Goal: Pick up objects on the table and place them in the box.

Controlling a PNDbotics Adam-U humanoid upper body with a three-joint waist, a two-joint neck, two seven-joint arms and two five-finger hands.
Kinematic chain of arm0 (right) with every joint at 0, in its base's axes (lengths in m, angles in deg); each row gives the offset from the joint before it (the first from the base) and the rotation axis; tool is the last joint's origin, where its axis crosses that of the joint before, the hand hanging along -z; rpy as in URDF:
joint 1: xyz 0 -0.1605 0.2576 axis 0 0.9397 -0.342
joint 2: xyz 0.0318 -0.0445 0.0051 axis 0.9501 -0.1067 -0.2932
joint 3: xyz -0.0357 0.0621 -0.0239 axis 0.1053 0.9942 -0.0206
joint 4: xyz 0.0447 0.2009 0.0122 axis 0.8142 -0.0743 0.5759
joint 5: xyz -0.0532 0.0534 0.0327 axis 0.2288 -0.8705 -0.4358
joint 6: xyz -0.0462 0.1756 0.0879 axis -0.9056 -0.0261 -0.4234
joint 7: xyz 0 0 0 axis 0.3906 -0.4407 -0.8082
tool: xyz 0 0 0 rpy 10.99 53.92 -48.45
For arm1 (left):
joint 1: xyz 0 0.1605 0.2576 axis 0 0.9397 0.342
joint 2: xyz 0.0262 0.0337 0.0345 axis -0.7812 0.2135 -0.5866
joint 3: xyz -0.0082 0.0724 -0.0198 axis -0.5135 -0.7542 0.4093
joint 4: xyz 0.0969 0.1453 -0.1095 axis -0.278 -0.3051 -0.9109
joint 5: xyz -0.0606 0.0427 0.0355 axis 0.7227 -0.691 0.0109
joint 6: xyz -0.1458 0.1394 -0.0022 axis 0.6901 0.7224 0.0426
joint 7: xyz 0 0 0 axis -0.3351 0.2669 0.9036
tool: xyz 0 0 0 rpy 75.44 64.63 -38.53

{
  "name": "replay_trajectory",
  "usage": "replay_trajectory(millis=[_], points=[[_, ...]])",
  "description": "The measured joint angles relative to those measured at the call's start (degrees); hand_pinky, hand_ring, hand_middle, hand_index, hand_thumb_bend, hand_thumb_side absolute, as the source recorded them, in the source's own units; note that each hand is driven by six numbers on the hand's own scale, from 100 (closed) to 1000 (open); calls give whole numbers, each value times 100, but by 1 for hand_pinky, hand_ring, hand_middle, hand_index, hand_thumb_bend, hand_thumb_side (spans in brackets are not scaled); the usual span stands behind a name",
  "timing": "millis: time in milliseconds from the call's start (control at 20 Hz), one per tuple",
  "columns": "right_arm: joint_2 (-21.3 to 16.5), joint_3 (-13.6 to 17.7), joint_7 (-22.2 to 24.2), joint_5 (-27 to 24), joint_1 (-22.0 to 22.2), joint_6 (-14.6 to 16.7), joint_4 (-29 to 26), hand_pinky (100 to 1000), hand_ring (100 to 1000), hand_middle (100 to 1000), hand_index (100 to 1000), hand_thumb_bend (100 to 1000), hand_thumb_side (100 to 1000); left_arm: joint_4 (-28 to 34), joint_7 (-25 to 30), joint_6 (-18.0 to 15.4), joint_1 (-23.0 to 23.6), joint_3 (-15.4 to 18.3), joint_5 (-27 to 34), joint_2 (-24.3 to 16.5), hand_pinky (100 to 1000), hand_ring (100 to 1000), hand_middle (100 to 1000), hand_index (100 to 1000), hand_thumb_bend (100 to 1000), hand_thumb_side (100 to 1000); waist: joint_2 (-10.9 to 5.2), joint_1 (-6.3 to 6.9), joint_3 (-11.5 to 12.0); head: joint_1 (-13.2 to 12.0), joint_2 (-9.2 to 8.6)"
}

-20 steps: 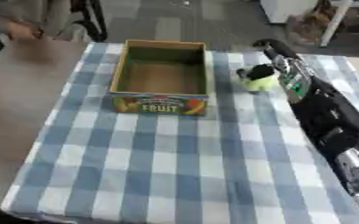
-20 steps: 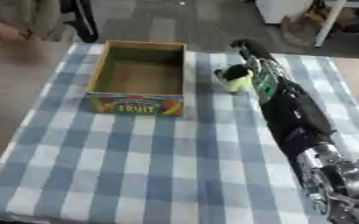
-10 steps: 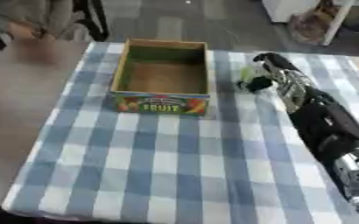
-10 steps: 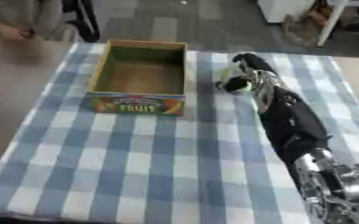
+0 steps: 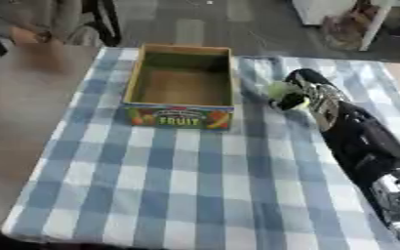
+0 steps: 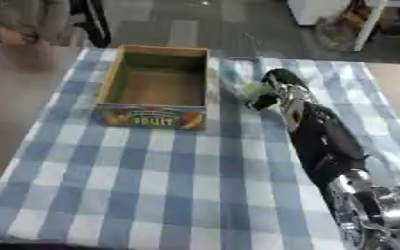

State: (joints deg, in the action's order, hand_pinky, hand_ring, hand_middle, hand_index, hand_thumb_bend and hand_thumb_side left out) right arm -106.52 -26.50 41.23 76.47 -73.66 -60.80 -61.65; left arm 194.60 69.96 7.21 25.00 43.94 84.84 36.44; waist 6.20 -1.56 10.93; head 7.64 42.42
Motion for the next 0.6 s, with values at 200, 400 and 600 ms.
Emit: replay_trajectory(millis=[200,400,600], points=[[23,27,-216,-41,16,-2,-39,153,283,359,438,262,320,0,0,0,0,0,0,0,595,534,579,633,100,212,2,3,0,-2,-1],[65,72,-504,-207,52,37,-200,100,230,285,376,222,314,0,-2,-2,0,0,0,0,595,534,579,633,100,215,11,4,-3,-9,-19],[85,104,-687,-359,48,138,-520,100,217,267,362,206,304,0,-2,-2,0,0,0,0,595,534,579,632,100,213,14,3,-4,-17,-20]])
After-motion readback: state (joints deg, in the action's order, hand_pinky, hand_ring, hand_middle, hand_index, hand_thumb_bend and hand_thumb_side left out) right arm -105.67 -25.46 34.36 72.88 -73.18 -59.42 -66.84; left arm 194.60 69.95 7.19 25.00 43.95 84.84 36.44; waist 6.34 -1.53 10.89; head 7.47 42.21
